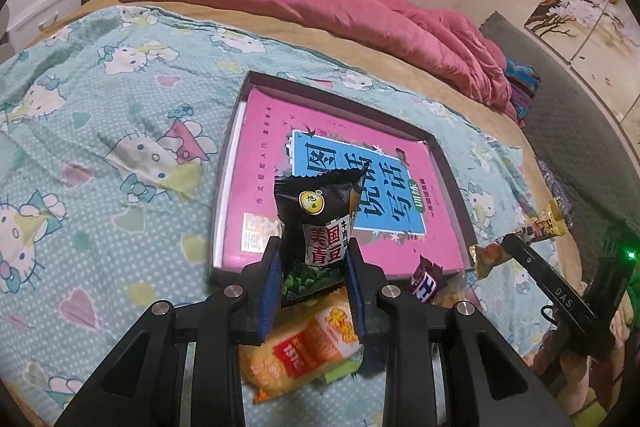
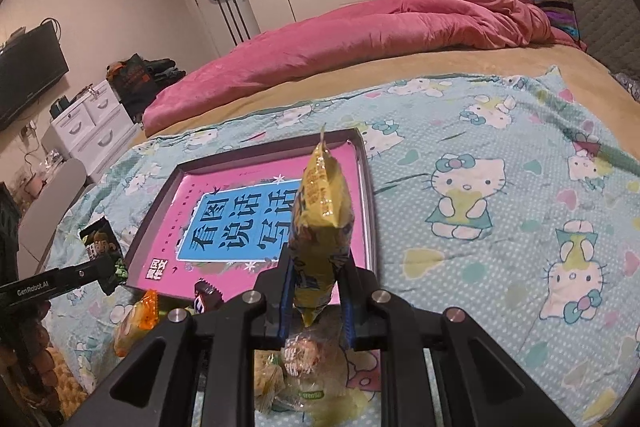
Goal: Organize snacks
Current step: 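Lower the yellow bag into the tray with the right tool while the left tool places the green bag there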
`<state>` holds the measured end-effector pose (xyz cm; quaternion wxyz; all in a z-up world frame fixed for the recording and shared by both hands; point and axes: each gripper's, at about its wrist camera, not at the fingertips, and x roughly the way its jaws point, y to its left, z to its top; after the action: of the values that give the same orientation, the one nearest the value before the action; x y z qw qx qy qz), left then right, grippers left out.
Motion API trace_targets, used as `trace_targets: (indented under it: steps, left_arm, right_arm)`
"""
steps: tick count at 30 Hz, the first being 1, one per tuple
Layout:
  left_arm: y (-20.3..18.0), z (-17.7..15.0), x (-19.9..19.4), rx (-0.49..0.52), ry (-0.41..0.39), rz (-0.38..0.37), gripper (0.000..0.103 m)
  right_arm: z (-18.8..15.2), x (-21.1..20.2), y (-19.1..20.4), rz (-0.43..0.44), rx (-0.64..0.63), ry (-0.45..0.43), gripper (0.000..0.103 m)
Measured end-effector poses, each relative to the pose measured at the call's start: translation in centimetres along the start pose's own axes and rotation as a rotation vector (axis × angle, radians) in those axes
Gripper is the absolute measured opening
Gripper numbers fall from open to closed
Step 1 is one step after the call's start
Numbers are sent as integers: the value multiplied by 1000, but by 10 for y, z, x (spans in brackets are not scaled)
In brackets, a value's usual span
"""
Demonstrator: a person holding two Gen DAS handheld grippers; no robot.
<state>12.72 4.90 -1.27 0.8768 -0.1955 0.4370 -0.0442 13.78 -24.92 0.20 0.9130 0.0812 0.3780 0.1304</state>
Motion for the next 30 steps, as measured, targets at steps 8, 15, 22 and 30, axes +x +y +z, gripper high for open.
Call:
trace_targets:
  steps: [8, 15, 22, 30]
  left_arm:
    - [-1, 4, 15, 7, 14, 3, 31]
    - [6, 7, 27, -15, 30, 8, 31]
    - [6, 3, 36, -14, 48, 14, 31]
    - [7, 4, 45, -14, 57, 26, 31]
  right_arm:
    - [4, 20, 3, -20, -2, 21, 20]
    - [0, 35, 0, 6, 17, 54, 20]
    - [-2, 44, -1, 43, 40, 75, 20]
    - [-8, 55, 1, 58, 47, 112, 21]
